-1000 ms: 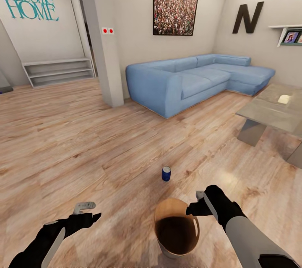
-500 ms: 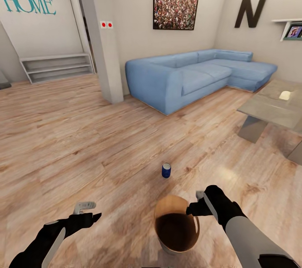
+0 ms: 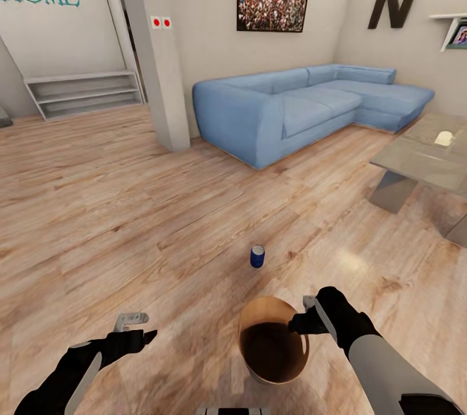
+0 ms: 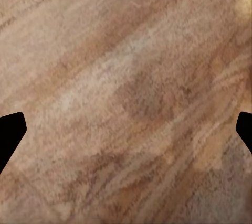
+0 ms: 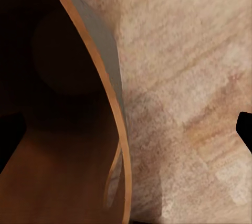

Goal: Put the three can of soda from the living room inside the tash can in the kitchen.

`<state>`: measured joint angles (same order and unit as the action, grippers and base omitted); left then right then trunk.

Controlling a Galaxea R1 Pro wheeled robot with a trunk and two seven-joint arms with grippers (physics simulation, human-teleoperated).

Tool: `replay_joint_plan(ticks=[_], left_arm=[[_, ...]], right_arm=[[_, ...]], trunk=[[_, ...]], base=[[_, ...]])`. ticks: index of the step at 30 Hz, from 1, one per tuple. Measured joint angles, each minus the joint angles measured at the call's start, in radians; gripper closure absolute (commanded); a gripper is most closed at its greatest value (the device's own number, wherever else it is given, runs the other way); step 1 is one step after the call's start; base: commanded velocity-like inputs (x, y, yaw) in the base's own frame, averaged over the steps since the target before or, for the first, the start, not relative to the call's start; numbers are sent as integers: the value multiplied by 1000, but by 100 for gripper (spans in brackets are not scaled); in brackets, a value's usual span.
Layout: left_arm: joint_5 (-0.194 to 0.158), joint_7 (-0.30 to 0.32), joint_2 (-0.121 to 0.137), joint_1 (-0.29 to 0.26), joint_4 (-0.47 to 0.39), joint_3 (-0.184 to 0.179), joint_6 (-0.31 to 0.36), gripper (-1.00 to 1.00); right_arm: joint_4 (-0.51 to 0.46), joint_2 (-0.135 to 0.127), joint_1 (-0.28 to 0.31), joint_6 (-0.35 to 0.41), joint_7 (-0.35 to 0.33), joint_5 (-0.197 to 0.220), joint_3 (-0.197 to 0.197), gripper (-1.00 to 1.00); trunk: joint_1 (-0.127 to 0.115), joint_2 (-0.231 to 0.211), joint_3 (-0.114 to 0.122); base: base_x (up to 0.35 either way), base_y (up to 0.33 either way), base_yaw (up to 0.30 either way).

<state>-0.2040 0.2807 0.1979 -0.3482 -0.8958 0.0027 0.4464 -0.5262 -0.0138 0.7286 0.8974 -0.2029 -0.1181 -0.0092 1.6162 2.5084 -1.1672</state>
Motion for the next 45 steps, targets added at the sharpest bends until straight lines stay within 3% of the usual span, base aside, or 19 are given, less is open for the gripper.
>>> replay_joint_plan(ticks=[7, 13, 21, 22, 45], left_arm=[[0, -1, -1, 0, 0, -1, 0, -100], [0, -2, -2, 0, 0, -2, 0, -100], [0, -2, -3, 0, 0, -3, 0, -100], [0, -2, -3, 0, 0, -3, 0, -100], [0, -4, -5, 0, 0, -5, -3, -100]], right_arm=[[0, 0, 0, 0, 0, 0, 0, -100], [1, 0, 0, 0, 0, 0, 0, -100], [1, 0, 0, -1, 0, 0, 0, -100], [1, 0, 0, -1, 0, 0, 0, 100], [2, -3, 0, -1, -3, 9, -2, 100]], trunk=[[0, 0, 0], [3, 1, -23], [3, 1, -23], [3, 1, -23], [2, 1, -16]], base=[[0, 0, 0], [0, 0, 0], [0, 0, 0], [0, 0, 0], [0, 0, 0]])
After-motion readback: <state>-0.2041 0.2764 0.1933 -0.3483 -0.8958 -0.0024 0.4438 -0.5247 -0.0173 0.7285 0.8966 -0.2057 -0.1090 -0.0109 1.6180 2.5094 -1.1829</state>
